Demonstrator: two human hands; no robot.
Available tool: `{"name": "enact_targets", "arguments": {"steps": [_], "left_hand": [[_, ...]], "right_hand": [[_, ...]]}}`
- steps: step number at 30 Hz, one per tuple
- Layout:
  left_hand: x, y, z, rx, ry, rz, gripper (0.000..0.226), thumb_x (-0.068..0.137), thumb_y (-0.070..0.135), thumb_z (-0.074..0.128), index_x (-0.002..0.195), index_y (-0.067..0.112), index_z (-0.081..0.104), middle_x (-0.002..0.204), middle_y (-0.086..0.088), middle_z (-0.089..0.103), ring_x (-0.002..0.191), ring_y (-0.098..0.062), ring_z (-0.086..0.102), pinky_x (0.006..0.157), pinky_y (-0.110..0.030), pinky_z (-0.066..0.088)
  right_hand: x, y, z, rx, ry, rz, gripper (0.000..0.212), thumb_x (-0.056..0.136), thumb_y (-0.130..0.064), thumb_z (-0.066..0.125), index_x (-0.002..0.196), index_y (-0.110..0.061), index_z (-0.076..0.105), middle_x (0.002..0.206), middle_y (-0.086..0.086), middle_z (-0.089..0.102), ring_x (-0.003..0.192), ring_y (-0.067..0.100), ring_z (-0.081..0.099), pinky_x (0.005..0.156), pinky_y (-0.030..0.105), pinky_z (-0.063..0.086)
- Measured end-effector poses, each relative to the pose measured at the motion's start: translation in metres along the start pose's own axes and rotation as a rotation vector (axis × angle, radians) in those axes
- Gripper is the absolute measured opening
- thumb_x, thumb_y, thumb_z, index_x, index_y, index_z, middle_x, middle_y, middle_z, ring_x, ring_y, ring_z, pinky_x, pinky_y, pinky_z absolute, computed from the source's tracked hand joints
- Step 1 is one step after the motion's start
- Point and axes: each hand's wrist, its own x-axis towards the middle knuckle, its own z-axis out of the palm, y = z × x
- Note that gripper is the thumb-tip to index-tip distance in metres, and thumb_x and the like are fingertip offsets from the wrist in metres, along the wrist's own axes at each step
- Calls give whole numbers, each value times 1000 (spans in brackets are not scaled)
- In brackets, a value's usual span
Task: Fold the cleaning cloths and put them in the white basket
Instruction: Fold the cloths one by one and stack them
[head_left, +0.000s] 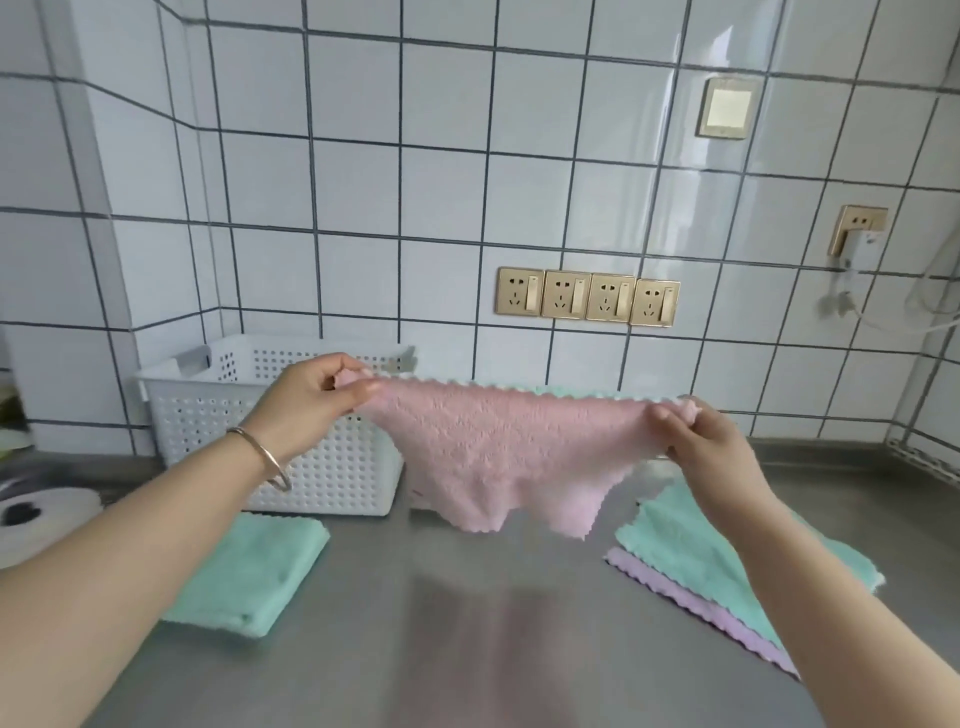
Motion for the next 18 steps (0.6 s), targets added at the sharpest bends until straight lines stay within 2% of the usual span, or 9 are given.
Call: {"name": "enact_targets", "arguments": {"steps": [2, 3, 6, 9, 11, 14, 15, 17, 18], "left_hand": [[-34, -18, -1, 70, -102, -7, 11, 84, 14, 65, 76, 21, 63, 69, 8, 63, 65, -6, 52, 63, -17, 43], [-52, -31, 1, 86, -172, -43, 9, 82, 16, 68, 75, 20, 65, 68, 8, 62, 65, -6, 50, 59, -16, 37], [-110, -78, 7, 117, -383, -174, 2, 73, 34, 68, 74, 36, 67, 66, 10, 59, 66, -5, 46, 65, -26, 35], [-159, -112, 16, 274, -548, -222, 31, 87, 24, 60, 78, 54, 59, 71, 5, 62, 66, -6, 47, 65, -24, 35], [-181, -118, 20, 364, -635, -225, 37, 89, 25, 56, 79, 60, 54, 67, 0, 55, 60, -6, 40, 57, -22, 30], [-190, -114, 16, 372, -725, -229, 33, 89, 28, 54, 77, 59, 55, 65, 4, 49, 58, -5, 36, 56, -25, 26], [-189, -111, 15, 346, -739, -232, 28, 88, 31, 55, 76, 55, 56, 64, 4, 50, 58, -5, 36, 57, -25, 26], [-183, -106, 13, 288, -762, -230, 23, 87, 32, 58, 72, 49, 57, 58, 7, 49, 55, -6, 36, 56, -24, 27], [-179, -103, 14, 270, -763, -228, 22, 87, 31, 59, 70, 45, 57, 53, 8, 47, 53, -5, 35, 54, -22, 26]], "right_hand": [[-22, 23, -4, -38, -146, 45, 25, 92, -24, 56, 85, -1, 59, 77, 4, 56, 75, 16, 51, 78, 33, 42], [-35, 34, -5, -74, -226, 76, 25, 92, -25, 57, 79, -3, 58, 72, 3, 53, 70, 14, 49, 74, 29, 43], [-81, 72, -3, -124, -433, 195, 27, 89, -27, 59, 67, -17, 49, 60, -9, 44, 57, 6, 40, 57, 12, 37], [-122, 107, -1, -212, -557, 358, 25, 93, -20, 55, 69, -16, 49, 65, -8, 46, 65, 6, 47, 73, 25, 46], [-137, 117, -4, -258, -585, 389, 28, 92, -23, 56, 68, -15, 45, 67, -7, 42, 68, 10, 43, 68, 27, 37], [-145, 111, -15, -304, -619, 420, 25, 93, -21, 55, 77, -2, 50, 79, 1, 38, 72, 12, 40, 57, 15, 38], [-147, 106, -18, -302, -642, 440, 36, 89, -28, 59, 87, 7, 51, 80, 3, 39, 70, 12, 40, 54, 12, 40], [-146, 101, -23, -339, -660, 414, 70, 72, -56, 67, 97, 8, 51, 73, 1, 38, 64, 11, 39, 52, 15, 39], [-146, 97, -22, -349, -655, 391, 68, 71, -56, 68, 92, 6, 52, 68, -2, 35, 63, 11, 38, 53, 18, 38]]}}
